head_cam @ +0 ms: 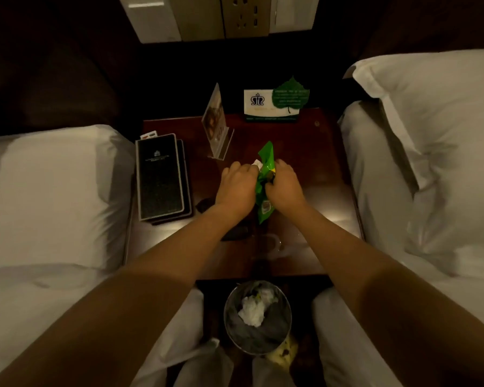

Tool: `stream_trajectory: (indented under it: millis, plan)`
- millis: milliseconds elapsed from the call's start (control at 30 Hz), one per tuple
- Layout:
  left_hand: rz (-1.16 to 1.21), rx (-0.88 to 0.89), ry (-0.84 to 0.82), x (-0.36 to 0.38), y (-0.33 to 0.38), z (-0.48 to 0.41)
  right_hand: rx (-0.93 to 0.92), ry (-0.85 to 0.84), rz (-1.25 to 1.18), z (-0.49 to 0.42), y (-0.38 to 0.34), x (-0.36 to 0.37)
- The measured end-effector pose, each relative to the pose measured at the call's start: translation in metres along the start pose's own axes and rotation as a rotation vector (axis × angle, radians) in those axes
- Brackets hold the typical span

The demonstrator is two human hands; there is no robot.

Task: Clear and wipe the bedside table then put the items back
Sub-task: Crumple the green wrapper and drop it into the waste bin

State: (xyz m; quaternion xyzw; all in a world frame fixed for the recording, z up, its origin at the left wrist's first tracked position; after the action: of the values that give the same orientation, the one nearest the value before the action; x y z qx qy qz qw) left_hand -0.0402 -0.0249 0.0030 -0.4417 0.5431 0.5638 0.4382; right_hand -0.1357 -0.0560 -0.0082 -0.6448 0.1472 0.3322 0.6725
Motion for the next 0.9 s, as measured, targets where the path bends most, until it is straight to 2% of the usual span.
stream_trajectory:
  millis: [233, 433, 633, 900]
  plan:
    - [-0.015, -0.071, -0.036, -0.01, 0.009, 0.087, -0.034, -0.179, 0.032, 0.078, -0.007, 0.003]
    - [-0.003, -0.031, -0.123, 0.015, 0.019, 0.184, -0.06, -0.288, 0.051, 0.167, 0.017, 0.026]
    - [-0.023, -0.031, -0.288, 0.1, 0.017, 0.253, -0.011, -0.317, 0.161, 0.235, 0.081, 0.074]
    - [0.169, -0.144, -0.393, 0.232, 0.001, 0.275, 0.149, -0.333, 0.139, 0.248, 0.182, 0.15]
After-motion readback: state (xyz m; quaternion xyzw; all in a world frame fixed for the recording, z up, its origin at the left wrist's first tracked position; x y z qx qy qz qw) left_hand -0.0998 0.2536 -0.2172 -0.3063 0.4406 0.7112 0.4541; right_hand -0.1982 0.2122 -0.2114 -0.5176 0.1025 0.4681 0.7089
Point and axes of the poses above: each hand's wrist, its own z-axis away from the middle knuckle, its own x-axis out of the palm, y = z × x, the point moved 4 cm from there along -z, towards the middle knuckle, and after that the axes turned 5 degrees about y, right-handed, at the moved point
